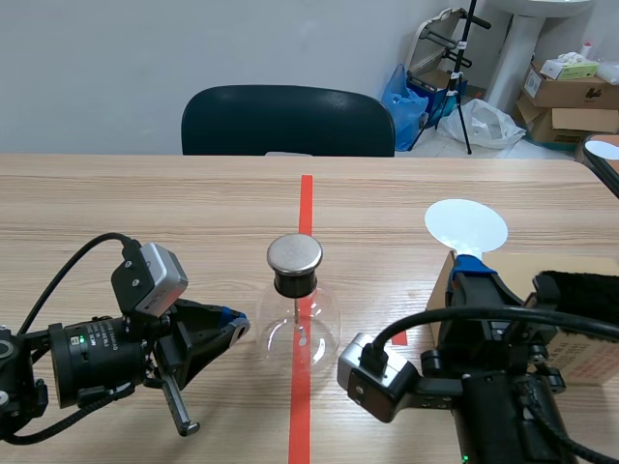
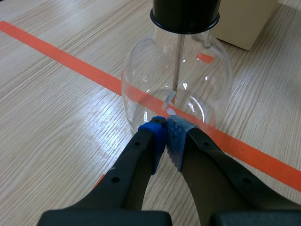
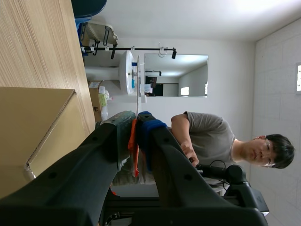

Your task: Do the electroscope experiment

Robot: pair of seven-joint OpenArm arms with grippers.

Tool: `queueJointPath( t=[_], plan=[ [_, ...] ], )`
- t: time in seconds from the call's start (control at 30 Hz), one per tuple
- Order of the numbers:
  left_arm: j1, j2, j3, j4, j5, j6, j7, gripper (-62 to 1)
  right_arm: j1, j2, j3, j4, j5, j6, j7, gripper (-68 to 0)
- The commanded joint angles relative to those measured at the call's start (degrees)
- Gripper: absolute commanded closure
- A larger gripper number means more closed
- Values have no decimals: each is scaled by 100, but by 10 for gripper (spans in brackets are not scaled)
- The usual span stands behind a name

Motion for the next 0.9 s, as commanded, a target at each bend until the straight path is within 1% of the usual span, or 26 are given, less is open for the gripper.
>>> queueJointPath(
  t=[0.0,0.13,0.2,0.23,0.3,0.37,0.5,0.6,0.67,0.73,0.8,0.87],
  plan=[
    [-15,-2,-26,39,-42,-13,-83,-27,66,-13,15,52,-4,-66,-39,-10],
    [-15,-2,-26,39,-39,-13,-79,-27,33,-31,15,52,-4,-87,4,-11],
    [-15,-2,-26,39,-39,-13,-76,-27,33,-35,15,52,-4,-251,74,-11],
    [-15,-2,-26,39,-39,-13,-79,-27,20,-50,20,57,-4,-282,144,-11],
    [-15,-2,-26,39,-39,-13,-79,-27,-4,-118,122,66,-4,-278,245,-11],
    [-15,-2,-26,39,-39,-13,-79,-27,-118,-212,352,87,-4,-278,485,-11],
    [2,-35,-26,42,-39,-13,-76,-27,-496,-472,1008,284,17,-291,1222,-11],
    [179,-214,-28,160,-44,-13,-103,-27,-826,-739,1596,450,74,-457,1893,-11],
    [363,-387,-46,321,-44,-15,-107,-27,-1021,-944,2013,483,136,-595,2439,-11],
    [643,-595,-192,581,-52,-15,-136,-27,-1198,-1147,2428,483,267,-748,3034,-11],
    [1014,-837,-442,892,-66,-15,-374,-27,-1333,-1311,2800,481,422,-760,3595,-11],
    [1495,-1119,-748,1268,-63,-17,-769,-27,-1434,-1484,3150,481,551,-760,4041,-11]
  ],
)
